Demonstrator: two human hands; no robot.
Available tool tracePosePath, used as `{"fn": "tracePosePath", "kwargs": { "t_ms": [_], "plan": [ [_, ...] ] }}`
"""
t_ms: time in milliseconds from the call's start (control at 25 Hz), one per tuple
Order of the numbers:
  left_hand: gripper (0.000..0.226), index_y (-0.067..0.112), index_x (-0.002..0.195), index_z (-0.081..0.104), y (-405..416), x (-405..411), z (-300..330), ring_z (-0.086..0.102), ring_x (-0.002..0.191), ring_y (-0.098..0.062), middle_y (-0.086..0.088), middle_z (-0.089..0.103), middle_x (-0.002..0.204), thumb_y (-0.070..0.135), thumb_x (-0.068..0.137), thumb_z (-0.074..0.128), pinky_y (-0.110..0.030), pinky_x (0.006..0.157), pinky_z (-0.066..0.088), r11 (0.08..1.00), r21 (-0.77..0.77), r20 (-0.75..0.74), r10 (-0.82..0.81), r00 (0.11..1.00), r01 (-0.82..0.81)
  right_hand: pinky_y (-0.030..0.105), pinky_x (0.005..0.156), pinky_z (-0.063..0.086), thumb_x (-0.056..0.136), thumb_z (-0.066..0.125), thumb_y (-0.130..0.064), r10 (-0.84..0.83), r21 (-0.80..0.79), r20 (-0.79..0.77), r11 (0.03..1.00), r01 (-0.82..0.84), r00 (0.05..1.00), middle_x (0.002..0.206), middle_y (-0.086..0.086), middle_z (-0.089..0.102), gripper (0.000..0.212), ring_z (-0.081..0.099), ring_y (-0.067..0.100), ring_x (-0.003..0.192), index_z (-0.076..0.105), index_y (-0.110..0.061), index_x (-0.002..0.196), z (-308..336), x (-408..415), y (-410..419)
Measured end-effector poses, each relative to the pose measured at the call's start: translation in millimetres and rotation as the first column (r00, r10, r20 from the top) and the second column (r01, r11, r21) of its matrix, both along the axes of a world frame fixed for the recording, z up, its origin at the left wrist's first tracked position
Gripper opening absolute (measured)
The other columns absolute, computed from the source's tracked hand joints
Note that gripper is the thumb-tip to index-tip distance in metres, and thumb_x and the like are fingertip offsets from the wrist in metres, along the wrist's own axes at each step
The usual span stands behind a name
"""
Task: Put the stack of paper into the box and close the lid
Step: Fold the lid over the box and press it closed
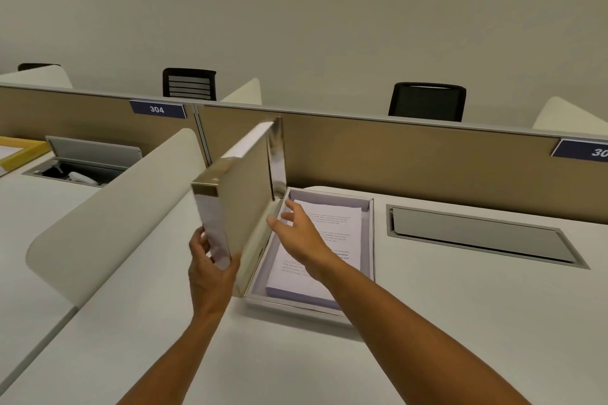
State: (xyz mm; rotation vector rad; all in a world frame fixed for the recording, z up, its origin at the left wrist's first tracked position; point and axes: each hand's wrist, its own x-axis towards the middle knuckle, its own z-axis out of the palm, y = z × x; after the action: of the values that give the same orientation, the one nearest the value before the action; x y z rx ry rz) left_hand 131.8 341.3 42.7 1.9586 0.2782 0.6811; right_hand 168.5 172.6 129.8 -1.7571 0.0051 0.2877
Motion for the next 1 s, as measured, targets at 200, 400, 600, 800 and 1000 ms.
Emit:
{"fn": "tracePosePath", "kwargs": {
  "t_ms": [200,400,600,800,1000],
  "plan": [
    [0.071,0.012,0.134,0.039,-23,-12,-2,0.063,0.108,-0.04,-0.019,0.057,0.132,0.031,0.076,0.077,-0.052,0.083,0.057,0.971,0.224,-0.004,-0.081,0.997,0.079,0.035,0.078,0.059,0.1,0.05,-0.044,-0.055,0.418,-0.267,0.893,0.167,0.962,0.12,0.003,0.066,0.039,0.068,0.025,0.107,0.052,-0.023,0.132,14,7,-21],
    [0.065,0.013,0.129,0.046,-41,-22,-12,0.066,0.097,-0.035,-0.018,0.063,0.12,0.037,0.076,0.074,-0.049,0.08,0.057,0.928,0.353,0.013,-0.137,0.991,0.123,0.043,0.086,0.06,0.1,0.047,-0.048,-0.112,0.534,-0.379,0.784,0.316,0.919,0.117,0.012,0.07,0.043,0.07,0.031,0.104,0.056,-0.015,0.126,9,15,-57],
    [0.066,0.016,0.128,0.047,-50,-27,-30,0.07,0.09,-0.032,-0.015,0.067,0.113,0.033,0.071,0.076,-0.048,0.076,0.061,0.806,0.552,0.011,-0.262,0.965,0.212,0.049,0.095,0.056,0.092,0.065,-0.041,-0.172,0.469,-0.414,0.802,0.371,0.894,0.121,0.011,0.068,0.04,0.067,0.032,0.109,0.056,-0.02,0.125,-2,18,-76],
    [0.08,0.019,0.135,0.045,-34,-21,-41,0.058,0.106,-0.009,-0.002,0.061,0.131,0.062,0.072,0.068,-0.024,0.077,0.054,0.735,0.595,-0.038,-0.379,0.925,0.325,0.053,0.098,0.053,0.092,0.065,-0.033,-0.274,0.306,-0.472,0.84,0.447,0.838,0.118,0.011,0.071,0.038,0.067,0.035,0.11,0.061,-0.016,0.126,-29,18,-98],
    [0.076,0.024,0.136,0.04,-18,25,-42,0.055,0.124,-0.032,-0.008,0.05,0.143,0.07,0.078,0.052,-0.053,0.093,0.051,0.939,0.25,-0.414,-0.118,0.902,0.238,0.052,0.099,0.052,0.094,0.058,-0.037,-0.297,0.276,-0.535,0.823,0.496,0.791,0.119,0.011,0.069,0.037,0.064,0.033,0.112,0.06,-0.019,0.126,-54,9,-122]
  ]
}}
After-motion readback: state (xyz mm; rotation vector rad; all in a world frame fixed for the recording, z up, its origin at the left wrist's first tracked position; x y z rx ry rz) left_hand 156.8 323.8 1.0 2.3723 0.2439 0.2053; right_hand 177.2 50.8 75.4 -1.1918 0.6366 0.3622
